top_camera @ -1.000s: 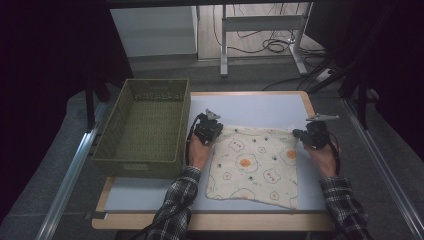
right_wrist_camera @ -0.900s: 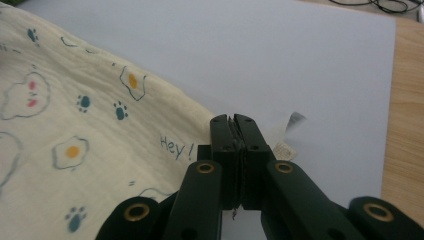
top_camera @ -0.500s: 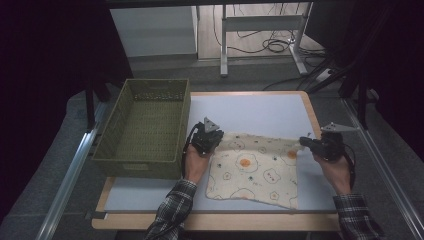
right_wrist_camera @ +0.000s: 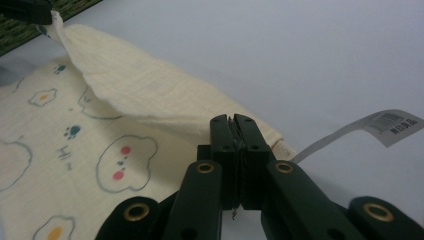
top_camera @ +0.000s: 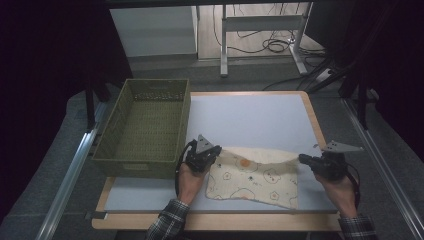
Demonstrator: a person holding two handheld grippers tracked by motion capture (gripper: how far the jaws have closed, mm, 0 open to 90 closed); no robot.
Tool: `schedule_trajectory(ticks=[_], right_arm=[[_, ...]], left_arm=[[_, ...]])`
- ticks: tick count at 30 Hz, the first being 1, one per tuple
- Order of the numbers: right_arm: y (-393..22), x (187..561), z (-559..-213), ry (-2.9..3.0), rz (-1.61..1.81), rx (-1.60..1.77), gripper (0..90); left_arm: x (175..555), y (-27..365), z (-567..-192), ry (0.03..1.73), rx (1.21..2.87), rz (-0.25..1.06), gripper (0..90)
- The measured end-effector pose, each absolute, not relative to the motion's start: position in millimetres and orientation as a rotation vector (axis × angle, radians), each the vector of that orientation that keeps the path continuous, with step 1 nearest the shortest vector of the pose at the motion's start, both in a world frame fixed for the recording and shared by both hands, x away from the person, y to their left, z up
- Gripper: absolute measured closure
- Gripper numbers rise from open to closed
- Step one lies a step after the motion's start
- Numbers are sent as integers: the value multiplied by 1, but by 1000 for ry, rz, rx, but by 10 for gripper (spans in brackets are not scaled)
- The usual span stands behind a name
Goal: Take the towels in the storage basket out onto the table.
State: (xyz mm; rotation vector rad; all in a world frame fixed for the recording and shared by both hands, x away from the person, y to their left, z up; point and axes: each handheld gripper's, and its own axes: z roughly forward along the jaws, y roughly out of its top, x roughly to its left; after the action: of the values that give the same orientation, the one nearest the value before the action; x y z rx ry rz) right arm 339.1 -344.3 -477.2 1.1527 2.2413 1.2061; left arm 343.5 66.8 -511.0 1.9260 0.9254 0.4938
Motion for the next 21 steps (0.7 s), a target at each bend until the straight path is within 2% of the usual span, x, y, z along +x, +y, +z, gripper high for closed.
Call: schedule_trajectory(ticks=[21], right_arm=[[-339,278,-483,2299,1232,1080,885]], left_arm=[[290,84,-526,901,1881,430,862]])
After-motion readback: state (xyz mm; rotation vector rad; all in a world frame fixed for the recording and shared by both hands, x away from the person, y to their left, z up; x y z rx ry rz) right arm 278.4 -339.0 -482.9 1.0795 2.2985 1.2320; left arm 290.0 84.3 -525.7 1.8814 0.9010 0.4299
